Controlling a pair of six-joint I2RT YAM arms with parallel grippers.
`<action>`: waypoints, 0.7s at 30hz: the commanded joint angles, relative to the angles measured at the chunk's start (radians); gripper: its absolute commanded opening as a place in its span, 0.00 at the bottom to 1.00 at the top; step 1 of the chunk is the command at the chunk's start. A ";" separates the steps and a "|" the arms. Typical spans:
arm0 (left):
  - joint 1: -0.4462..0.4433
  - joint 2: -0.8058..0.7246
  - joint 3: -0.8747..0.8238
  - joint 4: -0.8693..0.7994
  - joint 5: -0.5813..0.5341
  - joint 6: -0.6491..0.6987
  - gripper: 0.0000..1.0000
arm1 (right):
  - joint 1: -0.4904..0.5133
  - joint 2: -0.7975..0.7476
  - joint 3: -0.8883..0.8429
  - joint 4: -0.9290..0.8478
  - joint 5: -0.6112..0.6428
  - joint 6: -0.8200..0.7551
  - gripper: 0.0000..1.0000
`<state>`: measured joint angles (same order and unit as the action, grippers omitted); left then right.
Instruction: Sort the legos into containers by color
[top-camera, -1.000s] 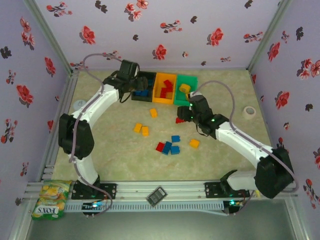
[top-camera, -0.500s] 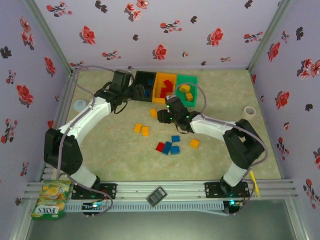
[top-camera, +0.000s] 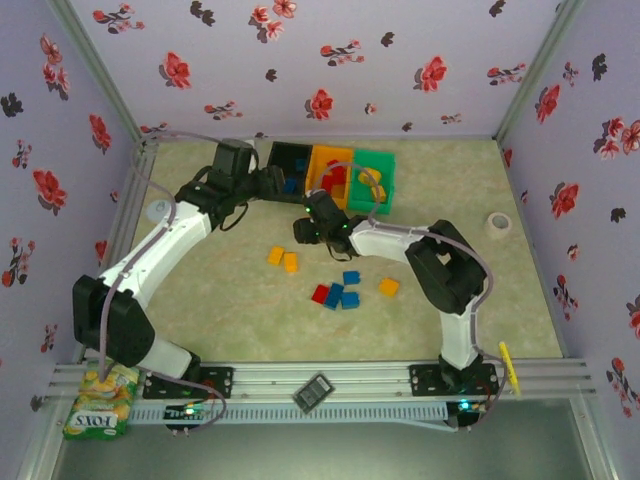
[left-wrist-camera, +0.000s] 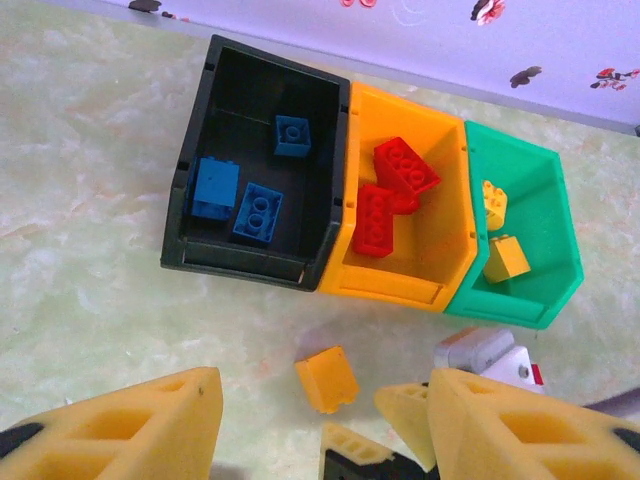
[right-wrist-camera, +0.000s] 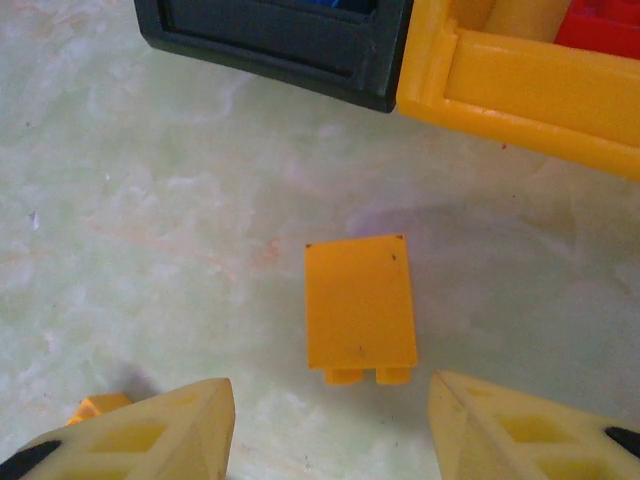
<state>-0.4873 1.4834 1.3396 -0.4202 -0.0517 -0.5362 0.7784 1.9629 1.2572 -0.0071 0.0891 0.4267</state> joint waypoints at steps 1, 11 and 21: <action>-0.006 -0.038 -0.016 -0.015 -0.026 0.032 0.57 | 0.006 0.026 0.054 -0.049 0.043 -0.027 0.54; -0.005 -0.059 -0.028 -0.020 -0.042 0.038 0.57 | 0.007 0.095 0.136 -0.114 0.075 -0.072 0.53; -0.006 -0.061 -0.045 -0.019 -0.057 0.033 0.56 | 0.006 0.149 0.186 -0.155 0.088 -0.085 0.51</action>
<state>-0.4873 1.4513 1.3079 -0.4343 -0.0792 -0.5175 0.7784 2.0861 1.4067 -0.1345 0.1509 0.3626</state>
